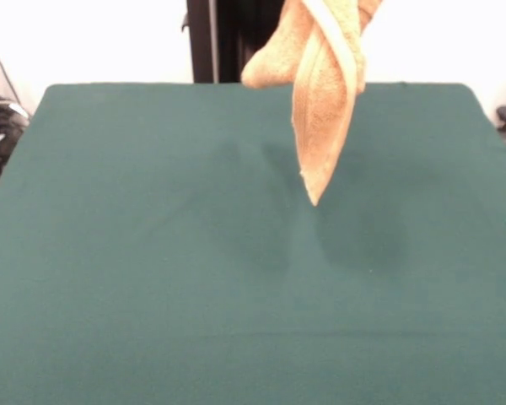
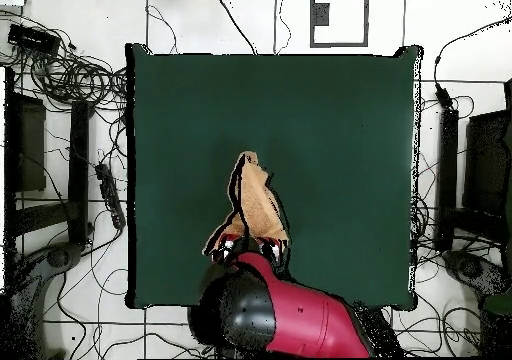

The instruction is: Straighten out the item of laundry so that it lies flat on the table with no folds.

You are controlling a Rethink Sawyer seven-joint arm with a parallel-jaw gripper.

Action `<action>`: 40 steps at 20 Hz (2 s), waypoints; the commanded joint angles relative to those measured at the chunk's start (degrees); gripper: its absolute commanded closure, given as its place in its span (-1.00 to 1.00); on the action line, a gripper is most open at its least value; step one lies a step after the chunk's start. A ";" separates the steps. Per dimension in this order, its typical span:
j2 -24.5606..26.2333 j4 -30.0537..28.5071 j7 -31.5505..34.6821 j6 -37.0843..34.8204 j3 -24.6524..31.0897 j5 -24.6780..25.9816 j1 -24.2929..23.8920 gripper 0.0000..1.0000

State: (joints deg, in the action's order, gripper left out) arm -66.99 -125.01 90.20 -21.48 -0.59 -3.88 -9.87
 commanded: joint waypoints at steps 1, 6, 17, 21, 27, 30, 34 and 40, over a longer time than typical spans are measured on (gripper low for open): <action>2.95 -3.44 10.03 3.14 4.88 -2.76 0.04 1.00; 3.48 -2.38 9.22 4.64 5.17 -1.74 -0.42 1.00; 7.58 -2.47 1.60 7.29 10.01 3.42 -11.17 1.00; 12.47 -0.86 0.34 10.79 12.74 6.66 -15.93 1.00; 15.12 0.80 1.47 11.14 15.01 9.74 -18.93 1.00; 15.62 1.02 2.83 10.77 15.80 10.17 -19.52 -1.00; 15.83 1.51 4.12 10.56 15.46 10.57 -19.04 -1.00; 15.86 2.33 4.32 11.11 14.69 11.78 -18.03 -1.00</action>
State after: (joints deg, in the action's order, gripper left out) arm -52.04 -124.92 90.20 -12.48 7.78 5.16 -30.22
